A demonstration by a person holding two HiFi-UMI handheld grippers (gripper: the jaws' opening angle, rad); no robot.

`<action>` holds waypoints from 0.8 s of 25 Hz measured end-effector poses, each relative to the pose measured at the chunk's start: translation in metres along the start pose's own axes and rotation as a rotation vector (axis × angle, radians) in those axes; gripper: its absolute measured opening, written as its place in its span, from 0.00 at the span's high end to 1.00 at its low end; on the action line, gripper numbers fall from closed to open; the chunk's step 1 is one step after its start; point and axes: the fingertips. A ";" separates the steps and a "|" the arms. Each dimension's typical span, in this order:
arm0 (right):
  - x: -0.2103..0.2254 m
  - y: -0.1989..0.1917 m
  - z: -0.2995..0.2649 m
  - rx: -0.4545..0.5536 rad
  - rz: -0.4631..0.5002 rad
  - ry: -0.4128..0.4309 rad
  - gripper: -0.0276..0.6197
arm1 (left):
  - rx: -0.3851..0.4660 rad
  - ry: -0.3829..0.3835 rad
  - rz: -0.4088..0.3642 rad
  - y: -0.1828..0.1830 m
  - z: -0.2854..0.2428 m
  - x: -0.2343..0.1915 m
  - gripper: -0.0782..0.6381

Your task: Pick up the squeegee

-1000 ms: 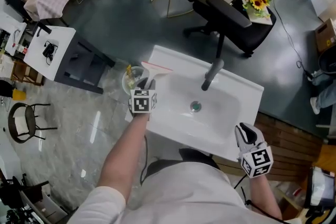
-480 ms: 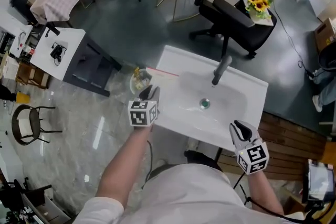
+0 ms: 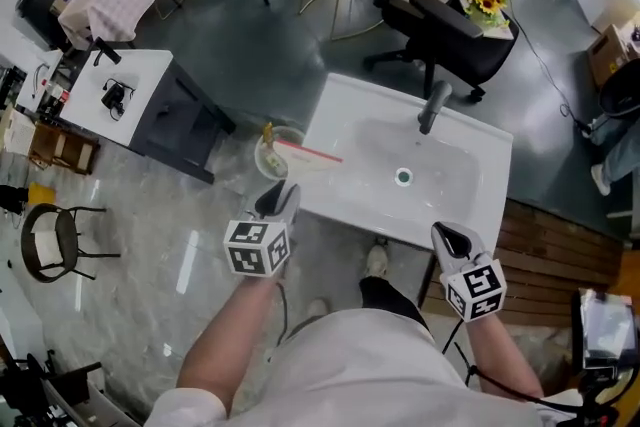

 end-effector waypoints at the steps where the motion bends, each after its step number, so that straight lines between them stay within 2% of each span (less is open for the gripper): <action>1: -0.009 0.000 0.001 0.002 -0.002 -0.001 0.95 | 0.005 -0.010 0.002 0.001 0.012 0.002 0.73; 11: -0.105 0.002 0.019 0.043 0.014 -0.008 0.95 | 0.032 -0.078 -0.045 -0.005 0.138 0.015 0.73; 20: -0.180 -0.005 0.042 0.045 0.038 0.006 0.95 | 0.070 -0.128 -0.027 -0.016 0.229 0.025 0.73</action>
Point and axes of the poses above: the fingertips, and each gripper's own axes: z backward along the fingers, x to its right, y out of its top, and after that the axes turned 8 degrees about x, right-handed
